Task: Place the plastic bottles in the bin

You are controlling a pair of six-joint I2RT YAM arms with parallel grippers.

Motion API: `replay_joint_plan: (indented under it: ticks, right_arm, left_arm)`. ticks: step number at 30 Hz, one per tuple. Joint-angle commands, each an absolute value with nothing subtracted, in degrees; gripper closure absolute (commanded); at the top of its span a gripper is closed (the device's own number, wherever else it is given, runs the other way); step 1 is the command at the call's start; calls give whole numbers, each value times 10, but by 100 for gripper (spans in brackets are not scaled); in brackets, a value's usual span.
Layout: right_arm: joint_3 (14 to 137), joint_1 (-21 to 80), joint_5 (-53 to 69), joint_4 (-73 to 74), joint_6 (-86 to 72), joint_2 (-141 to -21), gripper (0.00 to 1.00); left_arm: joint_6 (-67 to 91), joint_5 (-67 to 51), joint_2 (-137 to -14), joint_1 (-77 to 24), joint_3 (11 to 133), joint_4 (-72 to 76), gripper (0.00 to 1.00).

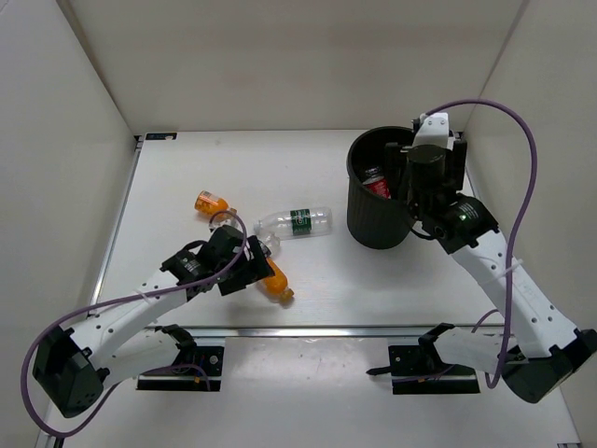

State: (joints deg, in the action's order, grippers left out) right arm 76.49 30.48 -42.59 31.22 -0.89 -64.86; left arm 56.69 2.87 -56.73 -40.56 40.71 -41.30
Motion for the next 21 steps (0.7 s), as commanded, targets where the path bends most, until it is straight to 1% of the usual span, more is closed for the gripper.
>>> replay_joint_plan:
  ticks: [1,7,15,20,21]
  right_arm:
    - [778,299,-404,377,-53,-632,1]
    - [786,327,-419,419,-56,-633,1]
    - [768,306,-380,416,-63,-612,1]
    - [773,316,-381,431,-58,-616,1]
    - [770,318,-383,425,-57,-611,1]
  left_arm:
    - [628,43,-574,-424,396,-324,1]
    - [642,76,-633,-438,404,-311,1]
    - [642,98,-688,-445,402,-295,1]
    - [626,116,-745,-443,419,-294,1]
    - [625,112,-753,-446,419,-285,3]
